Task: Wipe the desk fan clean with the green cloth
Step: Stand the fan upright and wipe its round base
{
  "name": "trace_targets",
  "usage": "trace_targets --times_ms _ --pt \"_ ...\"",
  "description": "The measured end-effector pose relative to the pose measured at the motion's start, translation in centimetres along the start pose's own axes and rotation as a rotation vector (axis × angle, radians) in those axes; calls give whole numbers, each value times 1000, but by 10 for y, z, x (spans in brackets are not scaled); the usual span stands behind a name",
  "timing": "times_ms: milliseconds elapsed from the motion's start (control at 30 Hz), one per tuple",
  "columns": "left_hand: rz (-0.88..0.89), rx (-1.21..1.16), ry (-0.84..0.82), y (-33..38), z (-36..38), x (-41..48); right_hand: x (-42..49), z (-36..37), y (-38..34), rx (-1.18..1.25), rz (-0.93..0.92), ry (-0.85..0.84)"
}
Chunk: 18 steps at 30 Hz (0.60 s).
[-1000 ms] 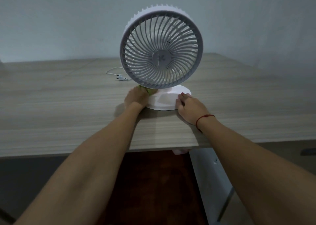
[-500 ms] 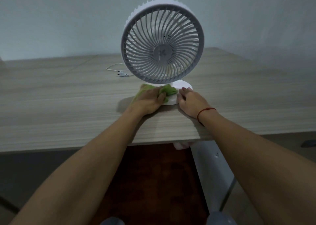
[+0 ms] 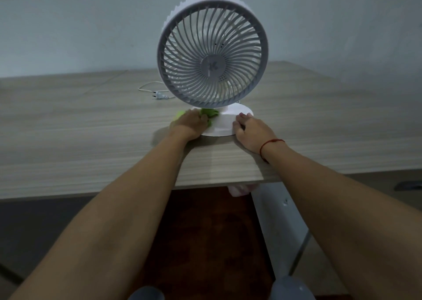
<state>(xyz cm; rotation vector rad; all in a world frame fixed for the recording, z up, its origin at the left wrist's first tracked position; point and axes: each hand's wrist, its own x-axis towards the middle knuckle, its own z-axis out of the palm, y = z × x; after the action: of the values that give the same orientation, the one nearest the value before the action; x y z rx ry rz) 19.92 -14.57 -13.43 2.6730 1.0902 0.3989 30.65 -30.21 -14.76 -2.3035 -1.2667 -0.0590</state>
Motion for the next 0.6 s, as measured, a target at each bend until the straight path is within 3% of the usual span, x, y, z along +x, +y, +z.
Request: trace_targets --times_ms 100,167,233,400,500,600 --pt "301 91 162 7 9 -22 0 -1 1 2 5 2" --pt "401 51 195 7 10 -32 -1 -1 1 -8 -3 -2" --pt "360 44 163 5 8 -30 -1 -2 1 -24 -9 -7" --pt "-18 95 56 -5 -1 -5 0 -1 3 -8 1 1" --pt "-110 31 56 -11 -3 5 1 0 3 -3 1 -8" --pt "-77 -31 -17 -5 -3 8 3 2 3 0 -10 5"
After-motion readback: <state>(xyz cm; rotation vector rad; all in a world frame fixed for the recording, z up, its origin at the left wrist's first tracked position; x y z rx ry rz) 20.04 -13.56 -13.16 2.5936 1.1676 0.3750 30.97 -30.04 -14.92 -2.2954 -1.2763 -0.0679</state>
